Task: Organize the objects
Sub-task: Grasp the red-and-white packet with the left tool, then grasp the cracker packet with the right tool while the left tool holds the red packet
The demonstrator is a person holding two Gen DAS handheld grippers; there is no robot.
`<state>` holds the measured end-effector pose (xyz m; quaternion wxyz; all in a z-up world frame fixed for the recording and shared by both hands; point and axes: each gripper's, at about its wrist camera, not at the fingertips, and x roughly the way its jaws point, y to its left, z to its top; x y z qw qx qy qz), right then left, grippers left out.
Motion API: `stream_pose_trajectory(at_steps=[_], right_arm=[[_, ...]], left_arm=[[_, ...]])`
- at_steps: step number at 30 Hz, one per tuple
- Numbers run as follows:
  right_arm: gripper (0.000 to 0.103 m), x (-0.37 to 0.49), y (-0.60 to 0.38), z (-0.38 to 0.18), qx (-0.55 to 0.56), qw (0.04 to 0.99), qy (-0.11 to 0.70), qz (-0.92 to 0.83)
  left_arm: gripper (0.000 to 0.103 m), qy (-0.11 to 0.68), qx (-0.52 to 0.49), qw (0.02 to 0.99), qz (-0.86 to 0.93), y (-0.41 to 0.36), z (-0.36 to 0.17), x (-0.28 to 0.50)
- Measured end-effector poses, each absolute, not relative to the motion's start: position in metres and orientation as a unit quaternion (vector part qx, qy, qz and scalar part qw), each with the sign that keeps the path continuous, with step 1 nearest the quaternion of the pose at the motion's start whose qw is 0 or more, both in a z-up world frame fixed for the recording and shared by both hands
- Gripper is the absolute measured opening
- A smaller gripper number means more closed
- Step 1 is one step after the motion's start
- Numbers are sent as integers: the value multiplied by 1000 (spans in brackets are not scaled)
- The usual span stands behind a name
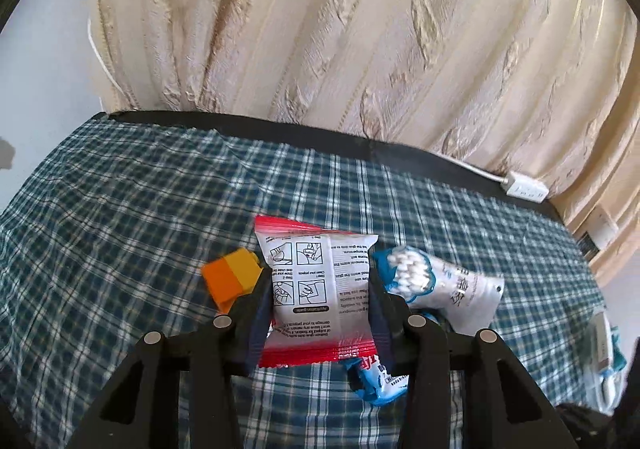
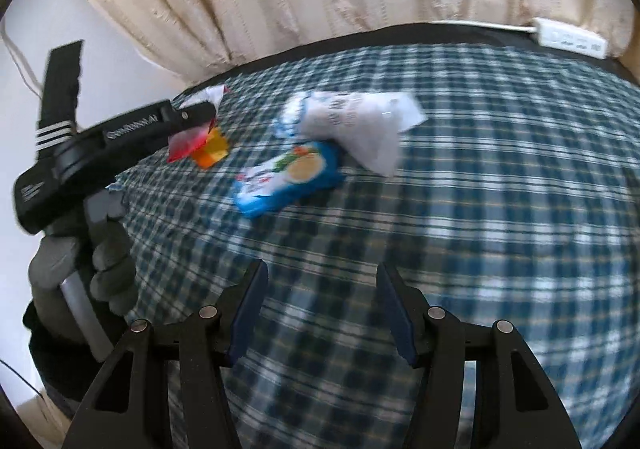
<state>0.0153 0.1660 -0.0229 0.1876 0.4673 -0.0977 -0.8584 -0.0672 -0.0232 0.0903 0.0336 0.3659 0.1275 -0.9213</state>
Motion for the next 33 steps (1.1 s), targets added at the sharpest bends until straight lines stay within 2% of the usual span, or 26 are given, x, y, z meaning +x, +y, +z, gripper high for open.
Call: stream_pose_trajectory(at_steps=[10,14,24,27,33], right_arm=[[58,-34,143,-43,490,204,-174,-829],[59,-45,137,-44,484,201,-181,-832],[67,-69,108,-43,472,191,-149,-848],[72,-75,100,-42,468,187,-136,-853],[73,-84,71,-42,453,169,-68,-873]], left_arm=[[46,156,346,47,-924,-44,104,-57],[46,168,340,49,-924,-51,109,-54],[46,185,338,50,-922,-59,111,-50],[46,187,338,50,-921,-60,111,-50],[46,187,342,51,-919,-61,110,-51]])
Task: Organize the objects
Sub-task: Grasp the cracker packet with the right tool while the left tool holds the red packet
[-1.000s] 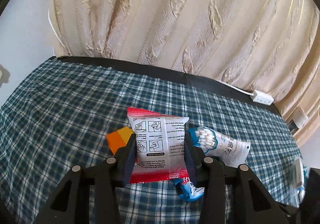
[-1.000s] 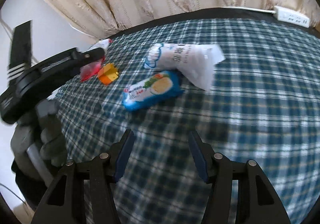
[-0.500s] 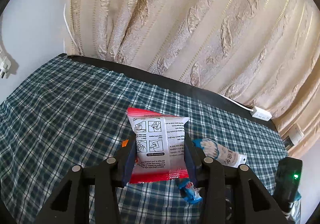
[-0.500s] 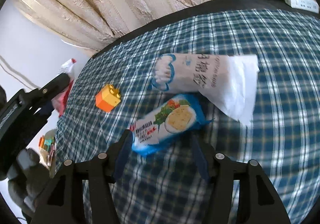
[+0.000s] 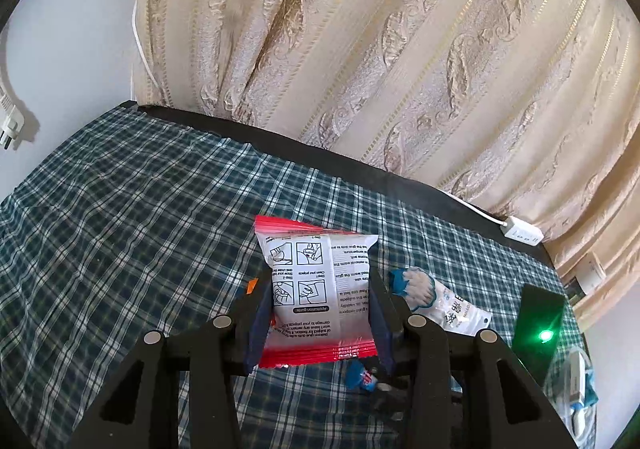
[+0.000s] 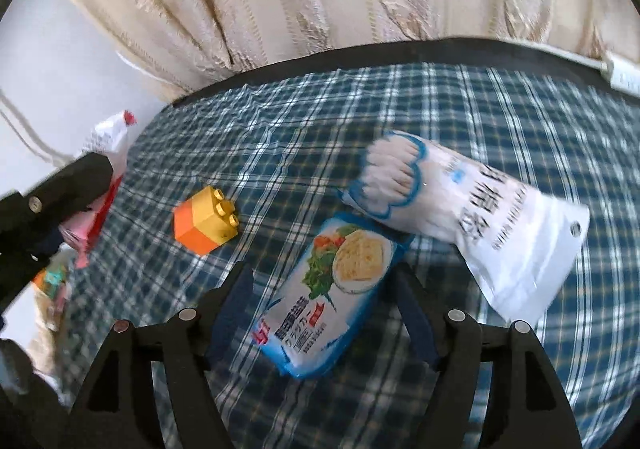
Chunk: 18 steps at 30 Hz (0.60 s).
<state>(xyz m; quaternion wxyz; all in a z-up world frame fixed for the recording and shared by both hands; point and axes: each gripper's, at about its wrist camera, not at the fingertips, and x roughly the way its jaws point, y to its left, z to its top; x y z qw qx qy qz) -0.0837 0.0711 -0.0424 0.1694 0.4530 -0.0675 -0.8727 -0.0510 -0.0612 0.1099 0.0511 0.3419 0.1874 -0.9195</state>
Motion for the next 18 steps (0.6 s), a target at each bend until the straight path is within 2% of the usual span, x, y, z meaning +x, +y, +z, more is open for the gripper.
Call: stream_pose_trajectory(at_steps=[5,10,18], right_arm=[[71,-80,56,-44,442,154,-7,-884],[57,-76,56,-43,438,155,6,-886],[45,-61,62,-41,437,167,6,-884]], left_arm=[[46,188,342,51,-919,-62,110,-51],[46,186,343,49,-920,-61,110,-51],[46,181,344,44,-920,-57,109,-51]])
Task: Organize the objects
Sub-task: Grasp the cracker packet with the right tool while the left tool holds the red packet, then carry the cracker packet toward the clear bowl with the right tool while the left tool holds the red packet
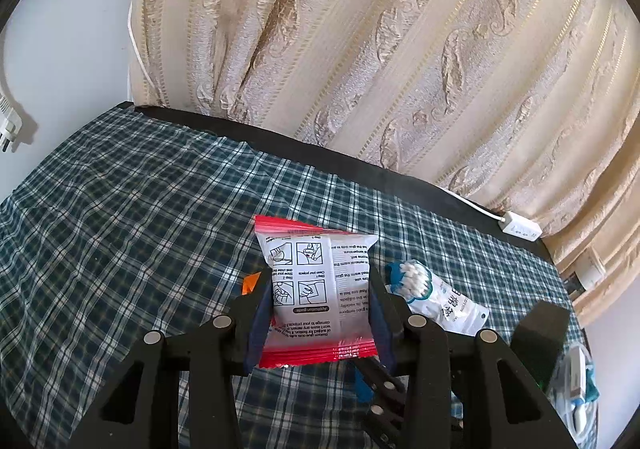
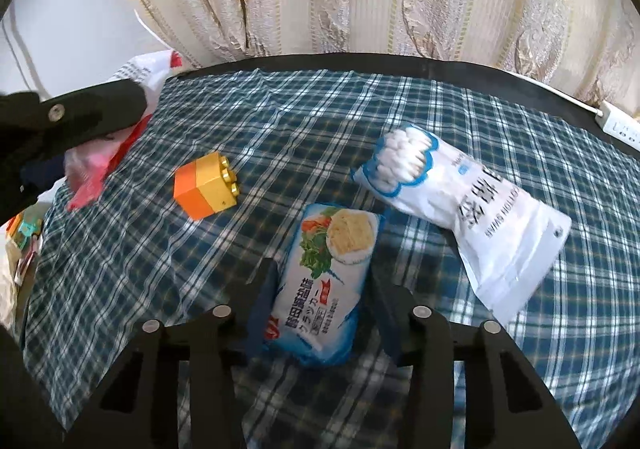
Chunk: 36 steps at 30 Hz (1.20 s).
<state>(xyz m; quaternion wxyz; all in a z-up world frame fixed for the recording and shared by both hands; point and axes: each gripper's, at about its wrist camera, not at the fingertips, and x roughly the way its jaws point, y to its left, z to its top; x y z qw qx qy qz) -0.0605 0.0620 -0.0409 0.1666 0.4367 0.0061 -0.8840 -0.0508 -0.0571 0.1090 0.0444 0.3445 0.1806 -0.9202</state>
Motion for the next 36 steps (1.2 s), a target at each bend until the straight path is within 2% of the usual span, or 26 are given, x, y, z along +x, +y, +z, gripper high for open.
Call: stream_pose_trajectory(at_steps=[23,36], right_arm=[[42,20,123,-36,436,146,-15,-888],[43,25,128,-36,435,131,-17,-891]], left_arm=[[46,156,352,26,-923,-36,104,-50],[46,133,353,3,-926,-16,102,-47]])
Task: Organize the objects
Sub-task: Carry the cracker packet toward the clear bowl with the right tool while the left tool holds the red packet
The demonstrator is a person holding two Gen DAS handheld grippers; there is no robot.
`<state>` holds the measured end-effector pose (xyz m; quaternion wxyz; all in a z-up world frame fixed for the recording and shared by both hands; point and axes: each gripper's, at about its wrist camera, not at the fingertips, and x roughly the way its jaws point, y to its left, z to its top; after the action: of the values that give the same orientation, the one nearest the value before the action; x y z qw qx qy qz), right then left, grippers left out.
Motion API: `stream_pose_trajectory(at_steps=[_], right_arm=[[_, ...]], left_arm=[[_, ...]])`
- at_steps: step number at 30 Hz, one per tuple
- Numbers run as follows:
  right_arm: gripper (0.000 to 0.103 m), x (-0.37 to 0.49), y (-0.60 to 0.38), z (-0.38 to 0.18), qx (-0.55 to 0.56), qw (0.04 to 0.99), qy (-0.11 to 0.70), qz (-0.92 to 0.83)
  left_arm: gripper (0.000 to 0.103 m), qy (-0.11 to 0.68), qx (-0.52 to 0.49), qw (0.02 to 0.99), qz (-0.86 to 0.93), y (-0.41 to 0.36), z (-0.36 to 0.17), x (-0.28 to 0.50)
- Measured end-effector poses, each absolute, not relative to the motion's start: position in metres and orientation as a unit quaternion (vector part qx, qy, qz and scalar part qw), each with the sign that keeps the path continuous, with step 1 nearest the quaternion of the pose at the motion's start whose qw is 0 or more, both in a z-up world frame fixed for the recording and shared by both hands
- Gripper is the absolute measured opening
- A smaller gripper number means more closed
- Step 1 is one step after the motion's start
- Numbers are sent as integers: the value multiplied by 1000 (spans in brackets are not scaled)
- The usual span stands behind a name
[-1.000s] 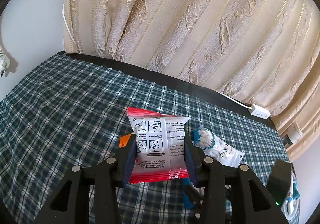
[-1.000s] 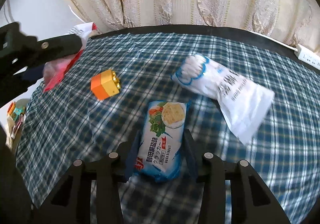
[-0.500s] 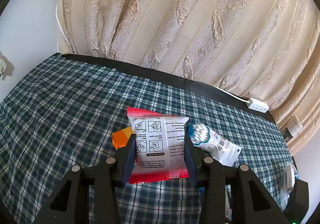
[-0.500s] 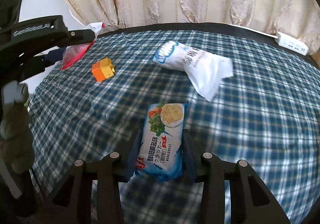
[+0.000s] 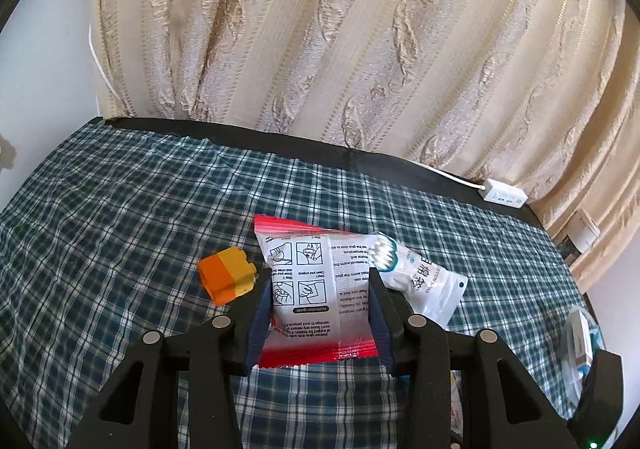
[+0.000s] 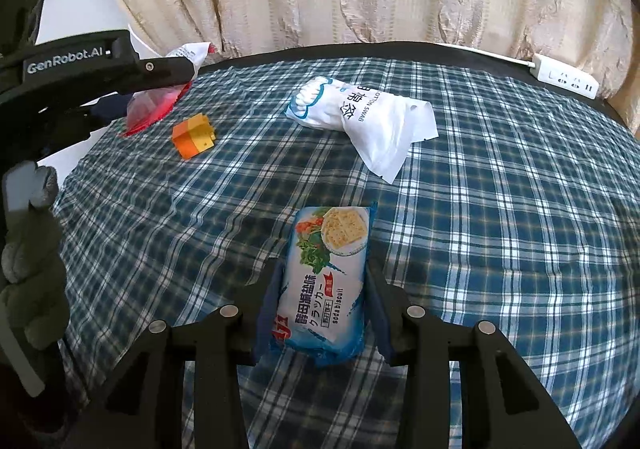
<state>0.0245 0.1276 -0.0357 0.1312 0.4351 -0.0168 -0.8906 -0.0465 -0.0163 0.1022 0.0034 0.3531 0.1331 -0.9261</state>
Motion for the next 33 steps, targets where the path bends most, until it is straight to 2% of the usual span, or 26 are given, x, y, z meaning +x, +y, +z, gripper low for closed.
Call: stream_pose_trajectory(at_steps=[13,20,33], right_arm=[[45,15,123,-42,440,119,-8,-890],[43,17,120,-42,436,117,6,-893],[42,40,145,-23,421,120,-41,-898]], left_arm=[[46,123,353,-7,-927,-8,101,-44],[46,116,356,-14,-927,-3,99,-45],[46,90,361,-33,-927,16,94,-44]])
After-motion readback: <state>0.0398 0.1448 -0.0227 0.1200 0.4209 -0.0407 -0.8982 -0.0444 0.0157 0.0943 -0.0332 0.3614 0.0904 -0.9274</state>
